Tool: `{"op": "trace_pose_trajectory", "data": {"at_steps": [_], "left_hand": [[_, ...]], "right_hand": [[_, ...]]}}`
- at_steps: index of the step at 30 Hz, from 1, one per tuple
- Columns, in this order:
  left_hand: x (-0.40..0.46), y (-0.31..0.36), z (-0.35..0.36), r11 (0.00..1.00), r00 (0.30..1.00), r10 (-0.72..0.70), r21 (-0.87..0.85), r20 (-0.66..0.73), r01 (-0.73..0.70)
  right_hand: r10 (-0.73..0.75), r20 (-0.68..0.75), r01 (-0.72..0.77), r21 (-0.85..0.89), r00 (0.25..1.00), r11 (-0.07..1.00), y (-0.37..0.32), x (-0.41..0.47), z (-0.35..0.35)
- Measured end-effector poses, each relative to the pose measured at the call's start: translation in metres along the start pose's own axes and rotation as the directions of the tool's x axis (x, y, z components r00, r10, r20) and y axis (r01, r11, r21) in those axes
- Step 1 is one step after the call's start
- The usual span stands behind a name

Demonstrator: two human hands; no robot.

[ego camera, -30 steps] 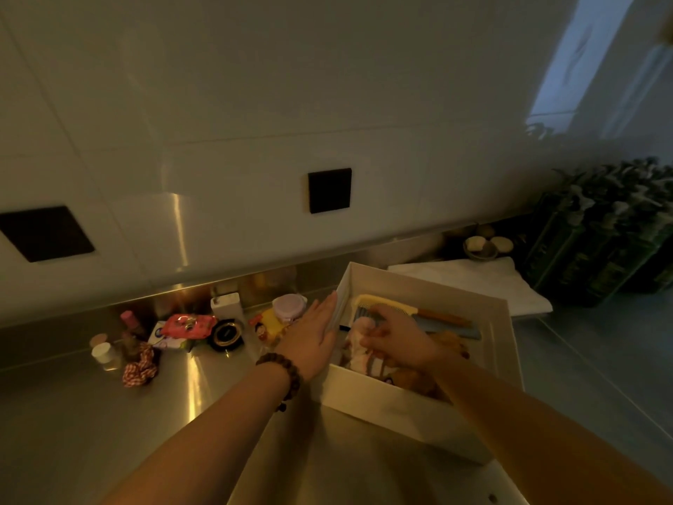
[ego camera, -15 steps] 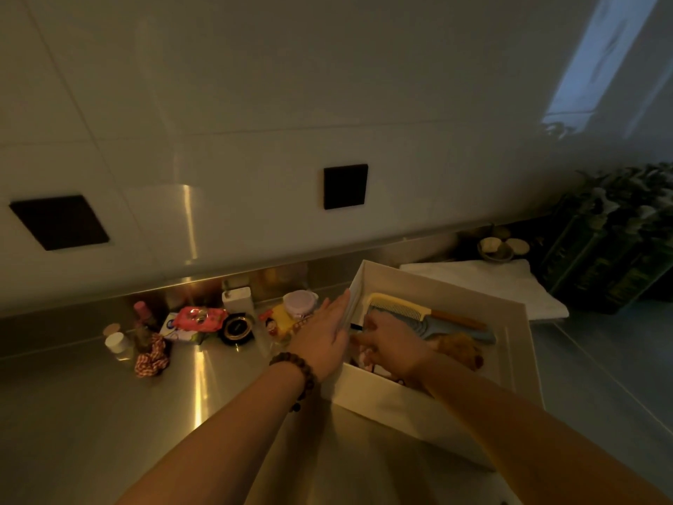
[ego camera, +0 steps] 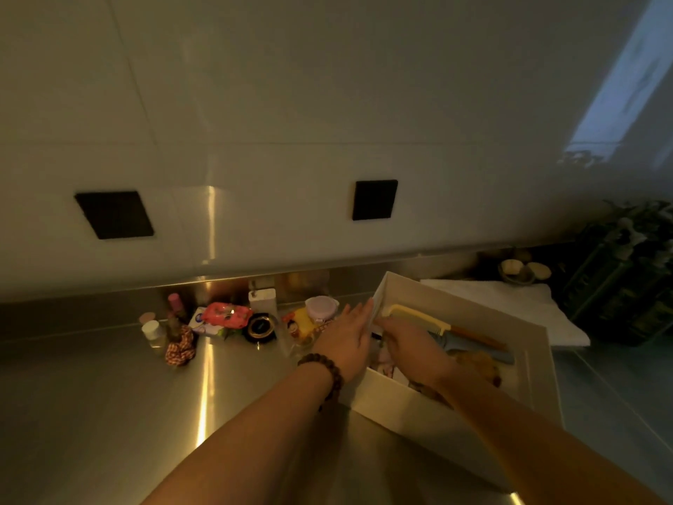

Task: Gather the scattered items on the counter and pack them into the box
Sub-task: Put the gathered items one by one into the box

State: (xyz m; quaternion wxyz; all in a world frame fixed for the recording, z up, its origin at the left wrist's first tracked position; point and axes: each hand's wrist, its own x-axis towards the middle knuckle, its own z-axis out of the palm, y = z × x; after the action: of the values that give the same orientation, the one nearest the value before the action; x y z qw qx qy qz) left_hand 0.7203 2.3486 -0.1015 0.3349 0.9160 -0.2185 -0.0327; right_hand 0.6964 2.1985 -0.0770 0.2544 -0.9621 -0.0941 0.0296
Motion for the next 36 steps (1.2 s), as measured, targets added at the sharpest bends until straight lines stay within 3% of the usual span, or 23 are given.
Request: {"op": "trace_pose_trajectory", "data": {"at_steps": [3, 6, 10, 15, 20, 25, 29, 36], "left_hand": [[-0.007, 0.001, -0.003, 0.998, 0.996, -0.028, -0.061, -0.082, 0.023], [-0.024, -0.015, -0.013, 0.992, 0.983, -0.041, -0.128, -0.178, 0.019], [-0.049, -0.069, -0.04, 0.988, 0.94, -0.151, -0.088, -0.306, 0.13], [-0.094, -0.145, -0.078, 0.916, 0.815, -0.357, 0.002, -0.456, 0.402], [-0.128, -0.202, -0.11, 0.825, 0.665, -0.517, -0.108, -0.539, 0.554], [-0.128, -0.235, -0.125, 0.791, 0.586, -0.586, -0.239, -0.559, 0.564], [-0.118, -0.254, -0.12, 0.757, 0.552, -0.647, -0.362, -0.526, 0.543], [-0.101, -0.266, -0.107, 0.724, 0.575, -0.676, -0.559, -0.46, 0.404]], "right_hand": [[-0.065, -0.139, 0.071, 0.038, 0.988, 0.997, -0.021, 0.008, -0.003], [-0.115, -0.121, 0.119, 0.026, 0.986, 0.993, -0.044, 0.023, 0.001], [-0.186, -0.089, 0.188, 0.016, 0.978, 0.982, -0.083, 0.052, 0.028], [-0.217, 0.098, 0.214, 0.035, 0.971, 0.976, -0.125, 0.083, 0.091], [-0.218, 0.146, 0.219, 0.013, 0.965, 0.976, -0.151, 0.114, 0.146], [-0.239, 0.164, 0.259, -0.118, 0.957, 0.959, -0.17, 0.157, 0.18], [-0.278, 0.187, 0.327, -0.328, 0.942, 0.886, -0.172, 0.177, 0.205], [-0.353, 0.187, 0.399, -0.408, 0.917, 0.821, -0.171, 0.183, 0.222]]}}
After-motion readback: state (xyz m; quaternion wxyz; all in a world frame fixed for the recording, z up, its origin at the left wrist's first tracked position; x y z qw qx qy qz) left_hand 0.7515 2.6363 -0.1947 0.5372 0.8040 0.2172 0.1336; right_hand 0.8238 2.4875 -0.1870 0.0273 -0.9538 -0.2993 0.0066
